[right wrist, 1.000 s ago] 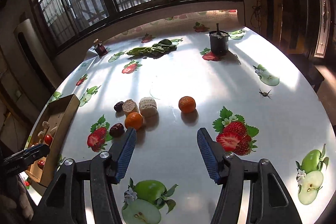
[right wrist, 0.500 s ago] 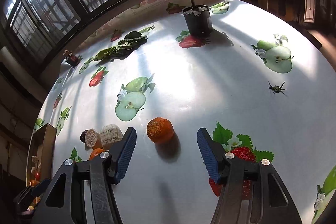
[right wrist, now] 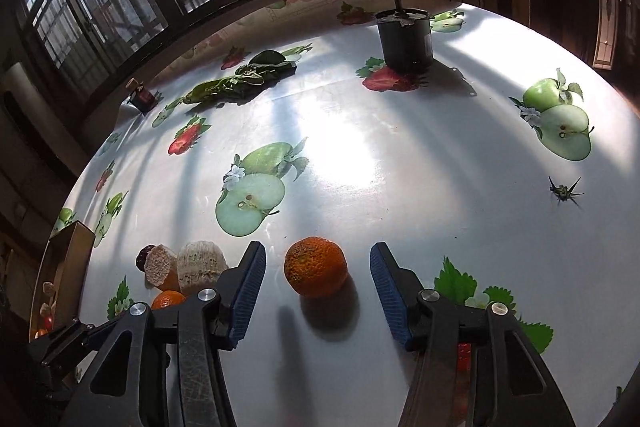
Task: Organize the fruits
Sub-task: 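Grasp a red date with left tool while right tool grasps a mandarin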
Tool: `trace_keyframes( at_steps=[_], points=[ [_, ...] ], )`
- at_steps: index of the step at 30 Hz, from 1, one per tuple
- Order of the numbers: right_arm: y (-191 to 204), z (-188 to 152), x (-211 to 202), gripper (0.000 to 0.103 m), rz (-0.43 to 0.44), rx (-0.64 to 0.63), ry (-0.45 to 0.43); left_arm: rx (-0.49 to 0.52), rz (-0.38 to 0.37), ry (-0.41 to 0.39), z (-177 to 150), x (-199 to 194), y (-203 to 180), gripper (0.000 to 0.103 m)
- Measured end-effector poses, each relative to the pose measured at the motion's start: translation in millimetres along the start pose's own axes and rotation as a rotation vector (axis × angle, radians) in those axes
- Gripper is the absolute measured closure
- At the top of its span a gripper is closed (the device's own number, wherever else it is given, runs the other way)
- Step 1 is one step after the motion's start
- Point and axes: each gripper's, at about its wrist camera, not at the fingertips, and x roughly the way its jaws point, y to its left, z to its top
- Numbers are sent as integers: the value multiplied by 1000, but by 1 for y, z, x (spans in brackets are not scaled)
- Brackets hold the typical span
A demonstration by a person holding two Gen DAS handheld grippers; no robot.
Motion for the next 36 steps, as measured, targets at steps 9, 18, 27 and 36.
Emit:
trace_keyframes(
  at_steps=[9, 18, 27, 36],
  points=[
    [16, -6, 3, 71, -48, -85, -6, -3, 29, -30, -4, -3, -1, 82],
    [12, -11, -7, 71, -39, -61, -33, -55, 18, -36, -4, -4, 9, 82],
    [0, -11, -7, 71, -22, 5, -29, -85, 16, -58, -4, -13, 12, 82],
    [57, -22, -63, 70, -18, -117, -61, -150, 16, -157, -28, -107, 45, 82]
  ],
)
